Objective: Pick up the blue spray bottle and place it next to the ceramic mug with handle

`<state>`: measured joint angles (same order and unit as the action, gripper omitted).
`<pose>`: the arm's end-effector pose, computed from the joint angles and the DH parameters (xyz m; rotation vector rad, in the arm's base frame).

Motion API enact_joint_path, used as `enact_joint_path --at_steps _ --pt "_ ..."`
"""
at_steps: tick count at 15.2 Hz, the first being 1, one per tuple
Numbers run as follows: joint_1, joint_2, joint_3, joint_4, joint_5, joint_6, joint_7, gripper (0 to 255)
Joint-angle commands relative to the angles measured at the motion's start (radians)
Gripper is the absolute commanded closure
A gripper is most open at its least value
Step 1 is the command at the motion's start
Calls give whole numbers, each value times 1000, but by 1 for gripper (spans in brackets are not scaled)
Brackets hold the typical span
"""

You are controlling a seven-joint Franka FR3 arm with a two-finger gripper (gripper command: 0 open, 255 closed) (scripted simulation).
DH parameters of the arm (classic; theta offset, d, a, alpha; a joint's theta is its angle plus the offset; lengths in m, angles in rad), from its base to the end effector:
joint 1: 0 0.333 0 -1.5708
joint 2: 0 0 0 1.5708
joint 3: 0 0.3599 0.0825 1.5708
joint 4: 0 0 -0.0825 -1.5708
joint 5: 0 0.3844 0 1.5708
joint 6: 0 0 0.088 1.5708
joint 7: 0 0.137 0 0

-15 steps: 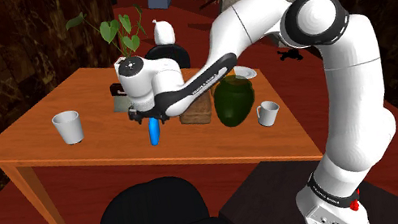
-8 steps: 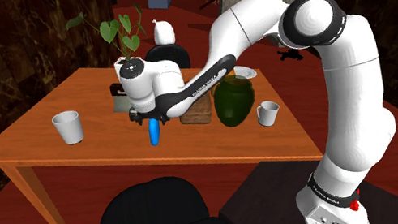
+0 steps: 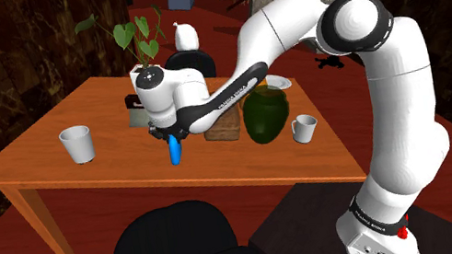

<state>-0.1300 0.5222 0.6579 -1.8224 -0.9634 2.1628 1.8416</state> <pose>0.6204 0.2533 0.3108 2.6619 -1.1296 0.6343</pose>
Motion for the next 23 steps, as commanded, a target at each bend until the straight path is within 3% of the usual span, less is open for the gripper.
enact_joint_path --at_steps 1,23 --pt "0 0 0 0 0 0 0 255" --pt "-48 -134 74 63 151 -125 -151 255"
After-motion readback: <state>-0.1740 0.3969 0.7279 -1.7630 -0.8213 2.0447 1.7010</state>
